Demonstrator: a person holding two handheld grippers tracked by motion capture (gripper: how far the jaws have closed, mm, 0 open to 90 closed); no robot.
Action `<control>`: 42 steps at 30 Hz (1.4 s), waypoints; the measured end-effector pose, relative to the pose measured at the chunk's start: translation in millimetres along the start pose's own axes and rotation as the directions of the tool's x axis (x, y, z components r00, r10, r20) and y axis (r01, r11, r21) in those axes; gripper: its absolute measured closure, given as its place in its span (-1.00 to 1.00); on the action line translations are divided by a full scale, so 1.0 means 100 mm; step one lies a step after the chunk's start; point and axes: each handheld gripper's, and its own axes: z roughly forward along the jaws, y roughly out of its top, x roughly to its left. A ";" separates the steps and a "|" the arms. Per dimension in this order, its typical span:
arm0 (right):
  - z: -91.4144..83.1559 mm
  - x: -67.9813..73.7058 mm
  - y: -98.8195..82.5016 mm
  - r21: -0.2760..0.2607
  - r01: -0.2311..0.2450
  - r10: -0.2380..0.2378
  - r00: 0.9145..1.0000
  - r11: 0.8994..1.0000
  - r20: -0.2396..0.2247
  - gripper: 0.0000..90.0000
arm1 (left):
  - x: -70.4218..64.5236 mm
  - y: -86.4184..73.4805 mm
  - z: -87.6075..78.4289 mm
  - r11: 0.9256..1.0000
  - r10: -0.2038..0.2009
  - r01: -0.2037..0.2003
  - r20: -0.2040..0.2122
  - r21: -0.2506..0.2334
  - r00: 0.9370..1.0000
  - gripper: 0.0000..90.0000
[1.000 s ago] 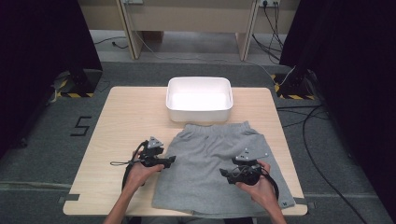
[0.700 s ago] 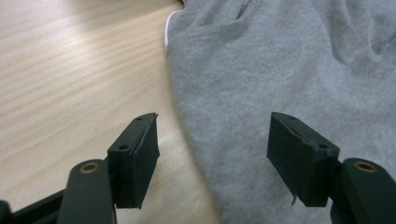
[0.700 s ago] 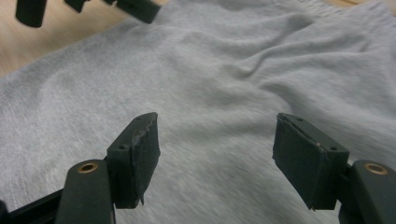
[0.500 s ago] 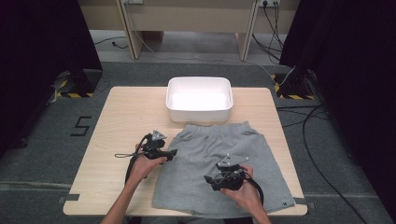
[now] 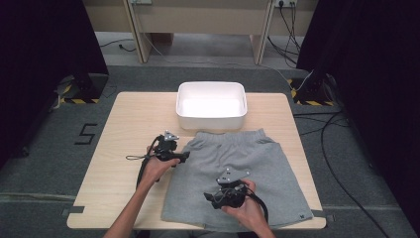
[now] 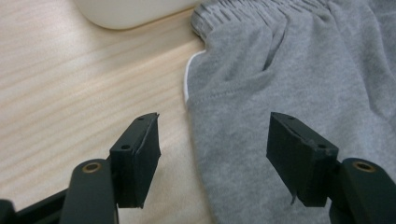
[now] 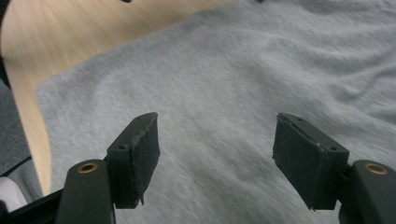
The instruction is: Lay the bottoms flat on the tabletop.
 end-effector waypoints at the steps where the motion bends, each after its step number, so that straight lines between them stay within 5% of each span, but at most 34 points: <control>1: 0.01 0.02 0.01 -0.001 0.003 -0.003 1.000 1.000 -0.005 -0.29 | 0.00 0.01 0.00 1.000 0.000 0.000 0.003 0.001 1.000 -0.25; 11: 0.09 0.19 0.05 -0.005 0.037 -0.037 0.999 0.999 -0.040 -0.29 | 0.08 0.11 0.07 1.000 -0.010 0.010 -0.004 0.012 1.000 -0.26; 28: 0.27 0.41 0.08 0.015 0.076 -0.075 0.993 0.997 -0.090 -0.29 | 0.04 0.28 0.21 1.000 -0.016 0.016 -0.015 0.015 1.000 -0.25; 42: 0.35 0.57 0.10 0.020 0.103 -0.099 0.987 0.995 -0.125 -0.29 | 0.05 0.29 0.30 0.999 -0.047 0.047 -0.014 -0.001 0.999 -0.22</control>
